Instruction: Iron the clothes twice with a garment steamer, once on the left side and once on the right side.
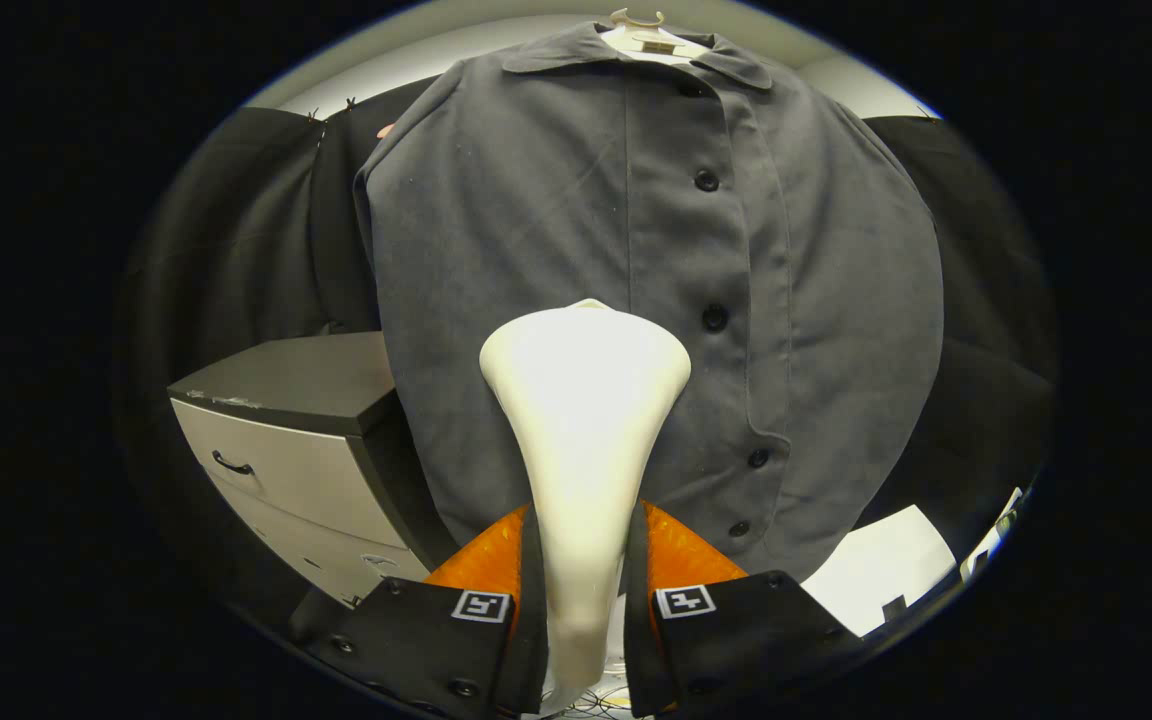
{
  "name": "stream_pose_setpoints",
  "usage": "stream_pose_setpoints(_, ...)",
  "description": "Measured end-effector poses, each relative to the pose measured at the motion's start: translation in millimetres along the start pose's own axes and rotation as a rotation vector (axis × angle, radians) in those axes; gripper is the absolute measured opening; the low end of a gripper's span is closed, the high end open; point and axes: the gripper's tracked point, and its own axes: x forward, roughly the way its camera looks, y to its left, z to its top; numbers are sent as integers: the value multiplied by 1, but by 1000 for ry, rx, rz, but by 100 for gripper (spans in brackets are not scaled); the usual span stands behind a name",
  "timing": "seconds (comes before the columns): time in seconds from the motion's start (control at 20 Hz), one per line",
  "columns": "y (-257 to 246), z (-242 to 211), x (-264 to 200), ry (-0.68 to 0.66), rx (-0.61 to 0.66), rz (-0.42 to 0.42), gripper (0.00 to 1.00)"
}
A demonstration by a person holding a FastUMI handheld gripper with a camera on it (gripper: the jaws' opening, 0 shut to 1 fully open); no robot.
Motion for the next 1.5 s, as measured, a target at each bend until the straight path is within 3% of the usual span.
stream_pose_setpoints(1.0, -7, -107, -1, 206, 22, 16, 39)
stream_pose_setpoints(1.5, -23, -95, -28, 207, 46, 11, 39)
